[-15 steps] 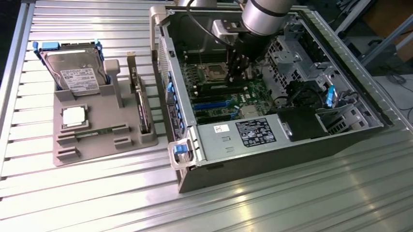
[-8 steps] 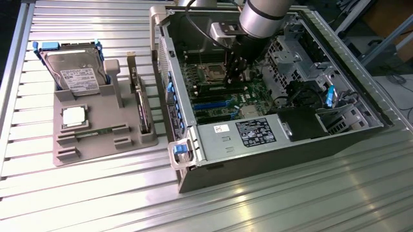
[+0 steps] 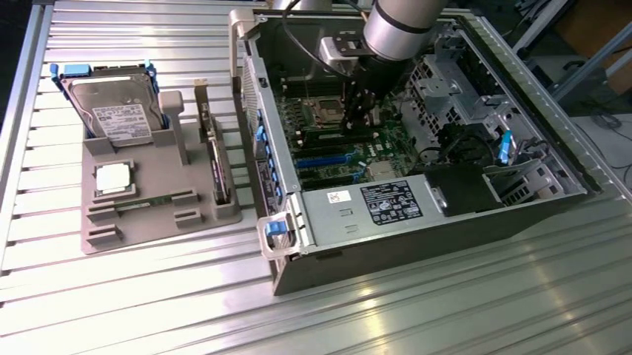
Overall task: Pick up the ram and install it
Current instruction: 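Insert the ram into the slot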
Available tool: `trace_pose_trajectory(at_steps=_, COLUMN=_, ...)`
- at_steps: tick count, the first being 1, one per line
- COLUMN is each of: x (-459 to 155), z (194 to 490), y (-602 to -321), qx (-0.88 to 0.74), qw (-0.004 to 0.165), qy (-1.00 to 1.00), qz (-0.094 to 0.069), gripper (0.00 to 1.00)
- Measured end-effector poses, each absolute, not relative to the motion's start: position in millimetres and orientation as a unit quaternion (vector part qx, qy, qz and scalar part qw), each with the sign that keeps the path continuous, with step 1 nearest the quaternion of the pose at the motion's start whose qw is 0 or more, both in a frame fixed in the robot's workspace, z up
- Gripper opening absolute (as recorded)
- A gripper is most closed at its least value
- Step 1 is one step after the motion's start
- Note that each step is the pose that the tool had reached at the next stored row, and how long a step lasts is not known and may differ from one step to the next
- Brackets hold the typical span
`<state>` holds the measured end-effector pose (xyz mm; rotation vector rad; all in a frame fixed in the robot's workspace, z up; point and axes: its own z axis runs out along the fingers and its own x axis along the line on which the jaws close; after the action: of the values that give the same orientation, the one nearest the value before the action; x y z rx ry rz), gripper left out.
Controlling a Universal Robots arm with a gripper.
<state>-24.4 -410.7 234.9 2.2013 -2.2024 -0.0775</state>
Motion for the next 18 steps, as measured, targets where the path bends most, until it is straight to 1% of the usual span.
trace_pose_trajectory(at_steps=12, x=-23.1, z=231.6, y=-410.7, qx=0.707, qw=0.013, qy=-0.707, qz=-0.025, gripper=0.12)
trace_pose_trajectory(at_steps=13, x=-23.1, z=231.6, y=-410.7, qx=0.707, qw=0.013, qy=-0.707, qz=-0.025, gripper=0.13)
trace_pose_trajectory(at_steps=15, x=-23.1, z=231.6, y=-410.7, qx=0.707, qw=0.013, qy=-0.707, qz=-0.025, gripper=0.25)
trace_pose_trajectory(at_steps=18, x=-23.1, z=233.6, y=-410.7, qx=0.707, qw=0.013, qy=-0.707, qz=-0.025, gripper=0.25)
